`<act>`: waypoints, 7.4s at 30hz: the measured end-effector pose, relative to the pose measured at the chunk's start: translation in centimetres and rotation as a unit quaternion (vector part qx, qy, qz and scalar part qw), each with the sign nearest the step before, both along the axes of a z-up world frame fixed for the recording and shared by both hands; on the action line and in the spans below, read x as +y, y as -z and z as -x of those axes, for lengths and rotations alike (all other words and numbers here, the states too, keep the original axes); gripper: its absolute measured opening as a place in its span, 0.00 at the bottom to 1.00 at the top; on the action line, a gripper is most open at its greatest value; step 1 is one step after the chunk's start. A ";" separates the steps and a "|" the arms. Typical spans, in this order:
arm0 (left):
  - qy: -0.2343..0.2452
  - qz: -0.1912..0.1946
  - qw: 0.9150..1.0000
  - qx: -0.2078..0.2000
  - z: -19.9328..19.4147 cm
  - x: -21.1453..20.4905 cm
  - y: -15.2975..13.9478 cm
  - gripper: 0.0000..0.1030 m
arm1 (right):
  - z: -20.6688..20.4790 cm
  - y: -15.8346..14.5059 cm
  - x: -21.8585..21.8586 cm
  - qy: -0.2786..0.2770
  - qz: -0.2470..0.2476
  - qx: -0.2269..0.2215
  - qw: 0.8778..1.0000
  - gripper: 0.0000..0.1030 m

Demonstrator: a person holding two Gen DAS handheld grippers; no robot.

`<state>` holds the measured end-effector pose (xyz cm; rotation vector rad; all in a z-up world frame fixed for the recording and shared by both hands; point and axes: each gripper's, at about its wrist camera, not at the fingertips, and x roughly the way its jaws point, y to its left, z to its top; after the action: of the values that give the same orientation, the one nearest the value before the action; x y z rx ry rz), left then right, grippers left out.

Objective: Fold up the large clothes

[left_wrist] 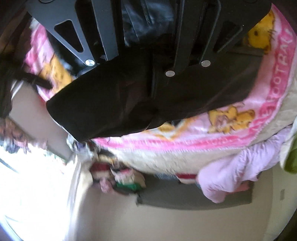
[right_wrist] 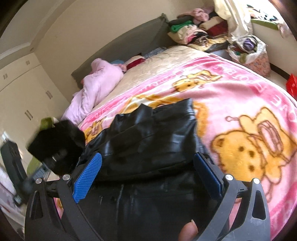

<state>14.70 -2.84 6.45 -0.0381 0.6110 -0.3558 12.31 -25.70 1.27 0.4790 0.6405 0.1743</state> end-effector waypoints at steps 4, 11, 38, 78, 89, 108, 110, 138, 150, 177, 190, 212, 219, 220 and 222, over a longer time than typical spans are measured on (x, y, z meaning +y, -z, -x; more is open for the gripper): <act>0.022 -0.060 0.998 0.014 0.1 -2.5 3.7 0.06 | 0.0 0.5 -0.9 0.005 -0.008 0.009 1.000 0.96; 0.040 -0.156 0.985 0.056 1.1 -5.2 8.2 0.81 | -1.5 2.5 -0.3 -0.040 -0.068 0.045 0.996 0.96; -0.133 0.041 0.987 0.084 -1.0 15.3 0.6 0.91 | -7.5 -5.5 9.0 -0.209 0.013 -0.060 0.976 0.04; -0.087 0.026 0.975 0.205 -12.9 7.5 11.2 0.09 | -10.7 -1.1 4.8 -0.090 0.162 -0.018 0.982 0.39; -0.075 0.031 0.975 0.207 -12.9 7.9 11.3 0.09 | -16.7 7.7 8.4 -0.113 0.234 0.109 0.959 0.36; -0.037 0.059 0.985 0.161 -8.9 8.5 5.8 0.24 | -9.0 2.6 7.3 -0.133 0.168 0.008 0.977 0.39; -0.031 0.036 0.986 0.157 -8.0 8.0 5.6 0.29 | -8.0 2.8 7.6 -0.136 0.164 0.006 0.977 0.40; -0.051 -0.017 0.980 0.189 -6.2 7.8 10.6 0.32 | -10.3 8.6 9.8 -0.111 0.192 0.128 0.967 0.57; -0.045 0.012 0.981 0.187 -5.7 8.5 9.3 0.32 | -7.9 5.7 9.6 -0.100 0.166 0.072 0.978 0.70; -0.056 -0.022 0.984 0.166 -3.8 7.2 5.9 0.91 | -5.9 3.1 9.6 -0.088 0.156 0.047 0.983 0.96; -0.057 -0.009 0.989 0.137 -1.9 7.3 2.8 0.91 | -4.1 0.8 9.5 -0.088 0.152 0.020 0.984 0.96; -0.081 -0.001 0.993 0.087 3.0 10.0 -1.2 0.91 | 0.7 -2.3 6.9 -0.068 0.140 -0.022 0.988 0.96; -0.091 -0.012 0.993 0.071 6.0 10.8 -1.4 0.91 | 2.2 -2.0 6.0 -0.064 0.144 -0.023 0.987 0.96; -0.092 -0.013 0.993 0.072 6.3 10.8 -1.3 0.91 | 2.3 -2.0 6.0 -0.063 0.145 -0.022 0.987 0.96; -0.093 -0.013 0.993 0.077 6.9 11.0 -0.8 0.91 | 2.6 -1.8 5.8 -0.061 0.147 -0.018 0.987 0.96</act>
<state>7.83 8.16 7.29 -0.0986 0.7591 -0.1645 9.73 -19.87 3.05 0.1522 0.6472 0.2012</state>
